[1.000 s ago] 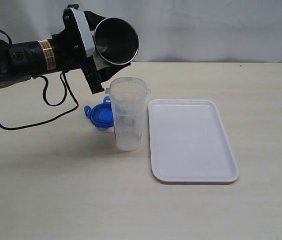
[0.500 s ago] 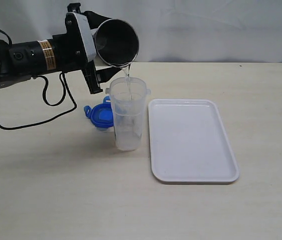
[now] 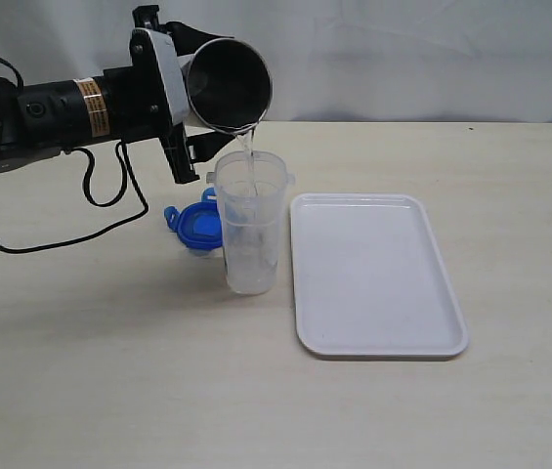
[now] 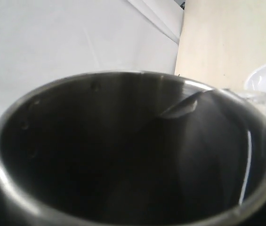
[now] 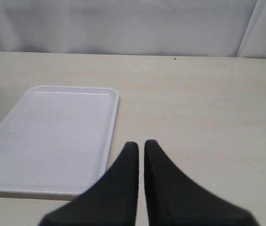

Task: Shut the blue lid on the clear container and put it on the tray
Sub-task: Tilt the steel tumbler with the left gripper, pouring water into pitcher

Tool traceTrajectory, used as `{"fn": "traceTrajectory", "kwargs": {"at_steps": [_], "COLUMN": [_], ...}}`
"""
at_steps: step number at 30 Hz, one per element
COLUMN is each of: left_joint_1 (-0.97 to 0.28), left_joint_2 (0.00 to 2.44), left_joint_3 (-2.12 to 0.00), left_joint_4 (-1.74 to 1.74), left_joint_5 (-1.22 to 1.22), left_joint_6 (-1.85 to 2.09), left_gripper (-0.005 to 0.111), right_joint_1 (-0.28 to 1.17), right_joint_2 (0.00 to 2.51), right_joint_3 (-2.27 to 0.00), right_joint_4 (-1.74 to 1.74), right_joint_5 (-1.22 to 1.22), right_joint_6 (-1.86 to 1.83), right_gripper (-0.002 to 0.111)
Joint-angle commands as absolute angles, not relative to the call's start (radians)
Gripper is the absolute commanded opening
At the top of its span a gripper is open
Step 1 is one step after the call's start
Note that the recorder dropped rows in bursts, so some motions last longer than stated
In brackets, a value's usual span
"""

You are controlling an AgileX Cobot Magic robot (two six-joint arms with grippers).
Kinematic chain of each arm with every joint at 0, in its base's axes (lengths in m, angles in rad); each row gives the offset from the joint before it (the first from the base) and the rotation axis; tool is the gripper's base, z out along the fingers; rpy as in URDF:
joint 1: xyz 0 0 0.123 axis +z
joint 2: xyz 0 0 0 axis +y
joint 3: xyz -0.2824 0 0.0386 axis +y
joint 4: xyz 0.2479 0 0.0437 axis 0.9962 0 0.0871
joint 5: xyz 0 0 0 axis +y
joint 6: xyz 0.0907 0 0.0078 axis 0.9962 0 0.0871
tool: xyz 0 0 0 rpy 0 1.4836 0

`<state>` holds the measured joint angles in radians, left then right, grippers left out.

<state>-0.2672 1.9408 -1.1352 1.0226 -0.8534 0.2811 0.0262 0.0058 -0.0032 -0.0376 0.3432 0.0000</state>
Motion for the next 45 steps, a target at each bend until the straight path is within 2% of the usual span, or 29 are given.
{"fn": "traceTrajectory", "kwargs": {"at_steps": [1, 45], "left_joint_1": [-0.268, -0.268], "left_joint_2": [1.917, 1.917], "left_joint_3": [-1.153, -1.153], "left_joint_4": [0.986, 0.986], "left_joint_5": [-0.894, -0.865], "left_joint_6": [0.300, 0.345], "left_gripper": [0.000, 0.000], "right_joint_1": [0.026, 0.026], "right_joint_2": [0.000, 0.000], "right_joint_3": [0.000, 0.000], "right_joint_4": [-0.038, -0.038], "right_joint_5": [0.344, 0.344], "right_joint_6": [0.000, 0.000], "right_gripper": [0.005, 0.005]}}
